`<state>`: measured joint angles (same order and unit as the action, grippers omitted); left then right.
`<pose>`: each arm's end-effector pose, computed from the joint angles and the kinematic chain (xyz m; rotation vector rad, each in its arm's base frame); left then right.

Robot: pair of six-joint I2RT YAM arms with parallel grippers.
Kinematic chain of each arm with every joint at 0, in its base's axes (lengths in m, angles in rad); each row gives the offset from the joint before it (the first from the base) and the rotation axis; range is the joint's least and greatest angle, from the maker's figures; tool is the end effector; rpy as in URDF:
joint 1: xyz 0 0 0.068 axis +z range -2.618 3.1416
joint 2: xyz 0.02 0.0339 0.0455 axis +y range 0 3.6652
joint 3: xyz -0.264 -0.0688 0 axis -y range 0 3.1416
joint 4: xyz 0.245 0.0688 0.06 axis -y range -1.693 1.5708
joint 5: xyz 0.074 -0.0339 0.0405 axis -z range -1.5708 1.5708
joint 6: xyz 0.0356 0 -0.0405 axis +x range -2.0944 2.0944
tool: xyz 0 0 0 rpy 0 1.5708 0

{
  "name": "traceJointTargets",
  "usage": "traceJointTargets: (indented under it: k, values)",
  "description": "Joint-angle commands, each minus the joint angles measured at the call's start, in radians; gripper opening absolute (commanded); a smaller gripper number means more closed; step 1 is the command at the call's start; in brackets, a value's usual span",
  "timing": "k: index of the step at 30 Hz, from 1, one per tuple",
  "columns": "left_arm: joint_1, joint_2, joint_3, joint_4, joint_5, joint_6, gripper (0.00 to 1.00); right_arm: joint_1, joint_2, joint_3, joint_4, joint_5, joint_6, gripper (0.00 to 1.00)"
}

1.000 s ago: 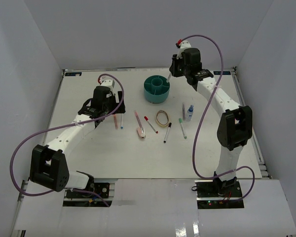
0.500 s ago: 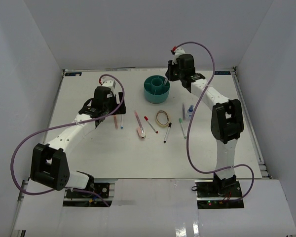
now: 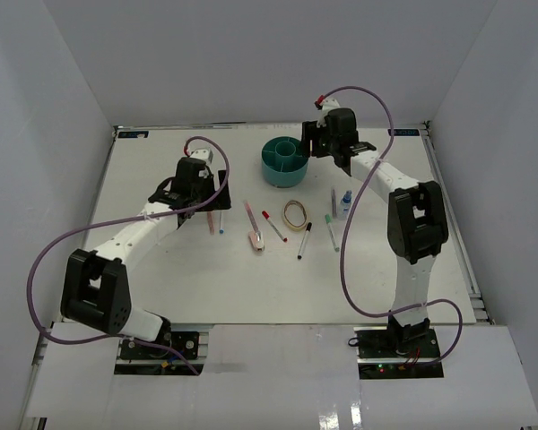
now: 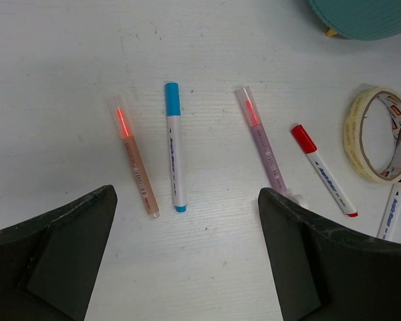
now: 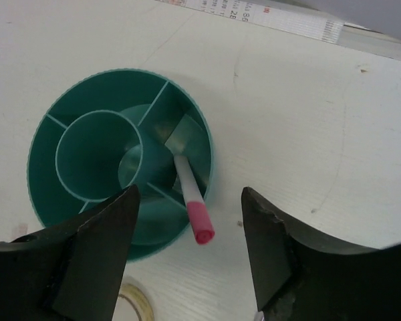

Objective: Sort the stationery into containers
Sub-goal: Place the pen in the storage box, then pick up the pen from the center of the board.

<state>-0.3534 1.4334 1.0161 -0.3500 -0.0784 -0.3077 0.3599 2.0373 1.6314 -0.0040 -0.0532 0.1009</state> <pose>0.2927 -0.1050 0.2546 0.0145 2.3473 -0.2366 0.4561 0.1736 0.2640 -0.2924 1.9755 0.3508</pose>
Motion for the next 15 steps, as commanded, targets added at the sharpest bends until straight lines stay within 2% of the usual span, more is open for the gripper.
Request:
traceJointTargets:
  k: [1,2,11,15]
  values:
    - [-0.002,0.002,0.042,-0.014,0.014,-0.014,0.98,-0.004,-0.141,-0.045,0.032,0.024,-0.009,0.70]
    - [-0.002,0.010,0.047,-0.021,0.017,-0.016,0.98,-0.004,-0.188,-0.077,0.026,0.030,-0.009,0.75]
    - [-0.009,0.212,0.160,-0.139,0.037,-0.051,0.98,-0.003,-0.537,-0.339,-0.051,0.021,0.002,0.84]
    - [-0.022,0.289,0.209,-0.173,0.034,-0.070,0.90,-0.004,-0.689,-0.519,-0.041,0.023,0.029,0.85]
